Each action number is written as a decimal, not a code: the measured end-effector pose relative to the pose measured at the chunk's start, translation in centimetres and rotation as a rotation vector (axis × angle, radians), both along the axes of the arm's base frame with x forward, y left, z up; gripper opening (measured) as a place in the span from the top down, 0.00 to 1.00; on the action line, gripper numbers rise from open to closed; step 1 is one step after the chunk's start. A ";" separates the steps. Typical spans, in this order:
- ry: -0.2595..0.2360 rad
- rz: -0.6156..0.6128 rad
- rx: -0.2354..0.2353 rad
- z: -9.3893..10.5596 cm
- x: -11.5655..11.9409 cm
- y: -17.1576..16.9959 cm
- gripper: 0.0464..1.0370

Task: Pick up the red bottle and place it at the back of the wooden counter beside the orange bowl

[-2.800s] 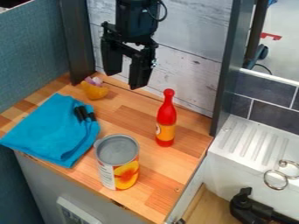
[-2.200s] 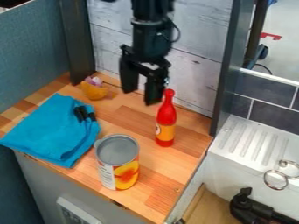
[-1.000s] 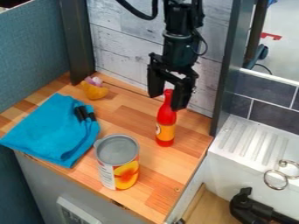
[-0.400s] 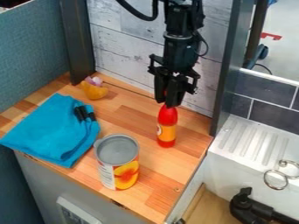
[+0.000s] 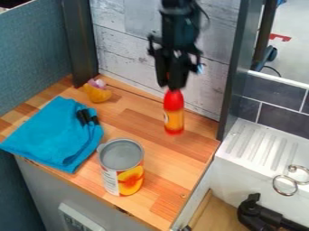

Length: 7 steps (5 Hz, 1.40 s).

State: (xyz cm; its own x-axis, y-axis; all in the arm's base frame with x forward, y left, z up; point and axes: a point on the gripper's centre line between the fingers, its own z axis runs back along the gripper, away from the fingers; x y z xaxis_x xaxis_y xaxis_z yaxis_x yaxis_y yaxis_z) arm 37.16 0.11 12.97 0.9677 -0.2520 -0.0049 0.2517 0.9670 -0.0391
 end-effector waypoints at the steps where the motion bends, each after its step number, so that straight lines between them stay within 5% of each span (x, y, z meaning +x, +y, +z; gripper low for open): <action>1: -0.036 0.056 0.002 1.6 0.4 2.5 0.71; 3: -0.064 0.140 0.009 2.5 2.0 7.2 0.71; 7: 0.090 0.265 0.051 -3.5 2.8 12.1 0.71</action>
